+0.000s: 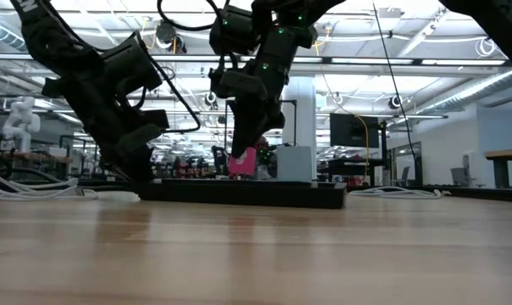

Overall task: Insert USB
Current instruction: Insert the pink charger adapter into the top left black outlet extension

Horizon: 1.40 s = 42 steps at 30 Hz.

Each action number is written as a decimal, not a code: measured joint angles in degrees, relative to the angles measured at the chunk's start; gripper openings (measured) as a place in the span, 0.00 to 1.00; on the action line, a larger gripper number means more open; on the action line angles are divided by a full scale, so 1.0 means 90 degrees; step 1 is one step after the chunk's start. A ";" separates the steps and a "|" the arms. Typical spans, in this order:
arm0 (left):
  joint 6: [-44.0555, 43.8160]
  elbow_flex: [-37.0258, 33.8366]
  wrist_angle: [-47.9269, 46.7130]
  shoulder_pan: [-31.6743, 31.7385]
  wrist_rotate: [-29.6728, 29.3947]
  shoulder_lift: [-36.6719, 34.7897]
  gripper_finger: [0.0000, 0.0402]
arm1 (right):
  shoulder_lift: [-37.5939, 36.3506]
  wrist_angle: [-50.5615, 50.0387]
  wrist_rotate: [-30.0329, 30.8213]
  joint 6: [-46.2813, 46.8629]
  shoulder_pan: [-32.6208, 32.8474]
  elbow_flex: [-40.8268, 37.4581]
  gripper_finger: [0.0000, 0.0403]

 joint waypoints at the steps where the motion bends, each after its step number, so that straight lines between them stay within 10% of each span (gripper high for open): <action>1: 0.0005 -0.0002 0.0002 0.0000 0.0000 0.0000 0.00 | 0.0002 0.0000 0.0000 0.0000 0.0000 0.0000 0.29; 42: 0.0031 -0.0005 0.0044 -0.0124 -0.0148 0.0005 0.00 | 0.0287 0.1161 0.0282 -0.0288 0.0029 -0.0945 0.29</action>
